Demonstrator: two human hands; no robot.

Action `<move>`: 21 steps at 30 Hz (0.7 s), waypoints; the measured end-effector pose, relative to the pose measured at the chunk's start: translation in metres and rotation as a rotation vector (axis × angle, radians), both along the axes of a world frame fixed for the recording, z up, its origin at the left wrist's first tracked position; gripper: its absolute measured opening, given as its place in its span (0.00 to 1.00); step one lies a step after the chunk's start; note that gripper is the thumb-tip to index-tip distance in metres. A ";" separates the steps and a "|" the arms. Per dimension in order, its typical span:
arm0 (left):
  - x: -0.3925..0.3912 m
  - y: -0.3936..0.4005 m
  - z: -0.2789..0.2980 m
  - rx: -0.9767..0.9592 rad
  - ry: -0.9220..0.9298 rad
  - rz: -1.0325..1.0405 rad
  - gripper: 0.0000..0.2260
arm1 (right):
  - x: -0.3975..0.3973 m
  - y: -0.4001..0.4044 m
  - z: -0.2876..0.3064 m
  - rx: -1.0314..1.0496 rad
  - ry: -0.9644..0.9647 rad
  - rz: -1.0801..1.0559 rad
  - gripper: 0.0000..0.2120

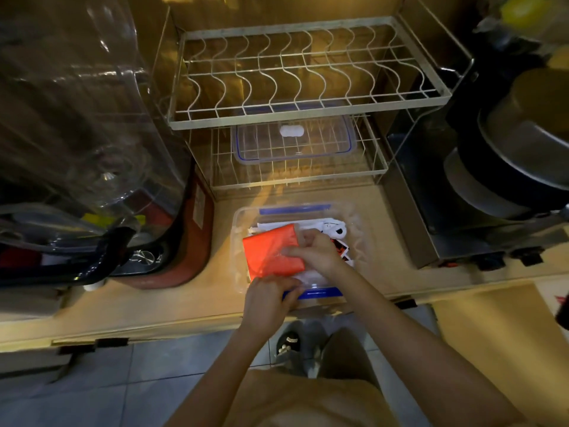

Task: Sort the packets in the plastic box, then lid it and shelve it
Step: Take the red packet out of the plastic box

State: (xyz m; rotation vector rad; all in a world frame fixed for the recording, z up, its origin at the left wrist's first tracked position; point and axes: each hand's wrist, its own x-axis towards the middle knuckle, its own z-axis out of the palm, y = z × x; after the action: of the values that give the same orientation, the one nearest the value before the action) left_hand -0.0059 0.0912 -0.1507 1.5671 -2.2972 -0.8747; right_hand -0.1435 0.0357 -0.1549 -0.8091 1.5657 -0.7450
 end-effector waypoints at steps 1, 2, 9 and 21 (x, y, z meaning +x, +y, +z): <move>0.001 -0.002 -0.001 -0.003 -0.012 -0.002 0.10 | -0.003 -0.002 0.009 -0.018 -0.023 -0.042 0.19; 0.003 -0.004 -0.002 -0.010 -0.016 -0.003 0.10 | -0.009 -0.004 0.019 -0.049 -0.040 -0.078 0.18; 0.015 -0.020 -0.007 -0.026 0.001 0.021 0.08 | -0.072 -0.018 0.100 -0.349 0.054 -0.181 0.22; 0.020 -0.032 -0.017 -0.068 -0.021 0.023 0.20 | -0.158 -0.021 0.100 -0.162 0.742 0.308 0.27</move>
State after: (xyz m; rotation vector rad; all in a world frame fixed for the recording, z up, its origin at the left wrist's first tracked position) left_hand 0.0139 0.0594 -0.1675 1.5783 -2.2933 -0.7697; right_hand -0.3016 0.0147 -0.0548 -1.5260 1.9689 -0.3532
